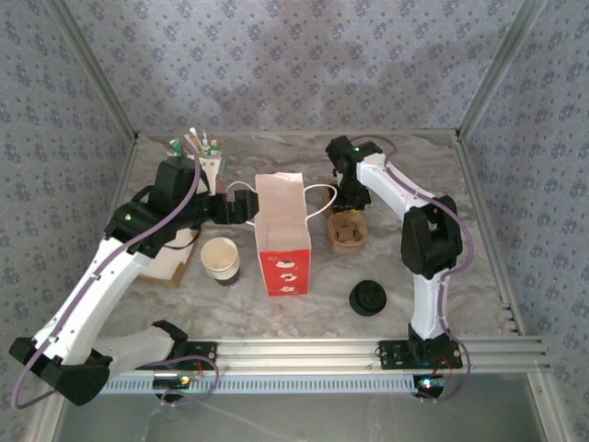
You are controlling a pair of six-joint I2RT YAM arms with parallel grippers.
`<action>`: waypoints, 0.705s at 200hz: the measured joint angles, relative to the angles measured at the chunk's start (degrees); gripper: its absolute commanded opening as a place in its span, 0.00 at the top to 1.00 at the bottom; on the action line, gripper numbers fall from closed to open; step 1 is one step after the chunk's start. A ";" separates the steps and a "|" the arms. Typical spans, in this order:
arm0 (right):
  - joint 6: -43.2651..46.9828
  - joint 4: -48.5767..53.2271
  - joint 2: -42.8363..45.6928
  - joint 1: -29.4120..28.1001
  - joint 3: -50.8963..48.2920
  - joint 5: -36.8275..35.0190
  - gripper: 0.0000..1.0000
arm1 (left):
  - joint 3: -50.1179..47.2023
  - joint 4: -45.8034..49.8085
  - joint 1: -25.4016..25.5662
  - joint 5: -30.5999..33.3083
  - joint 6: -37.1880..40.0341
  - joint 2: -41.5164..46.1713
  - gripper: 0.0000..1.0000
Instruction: Pack the takeout coffee
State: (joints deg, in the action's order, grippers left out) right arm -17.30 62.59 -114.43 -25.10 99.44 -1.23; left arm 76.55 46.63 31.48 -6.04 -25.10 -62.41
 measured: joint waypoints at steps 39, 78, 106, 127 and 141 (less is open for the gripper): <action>0.00 0.11 2.54 0.28 -0.72 0.13 0.64 | 0.00 -0.17 0.00 0.00 -0.04 0.00 0.01; 0.00 0.70 8.79 0.72 -1.01 0.13 0.64 | 0.00 -0.17 0.00 0.02 -0.46 0.07 0.01; 0.02 2.19 13.51 1.07 -1.01 -0.52 0.64 | 0.50 0.07 0.00 0.04 -0.44 0.13 0.01; 0.02 3.50 16.81 1.27 -0.98 -1.14 0.64 | 2.21 0.85 0.00 0.35 -0.42 0.13 0.00; 0.04 4.66 19.02 1.42 -0.85 -1.57 0.64 | 3.80 1.55 0.00 0.79 -0.39 0.17 0.01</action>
State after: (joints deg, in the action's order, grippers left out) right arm -17.26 67.24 -95.42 -23.68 98.59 -2.81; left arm 80.36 48.18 31.48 -5.26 -25.50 -62.24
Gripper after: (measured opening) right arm 0.361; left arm 0.994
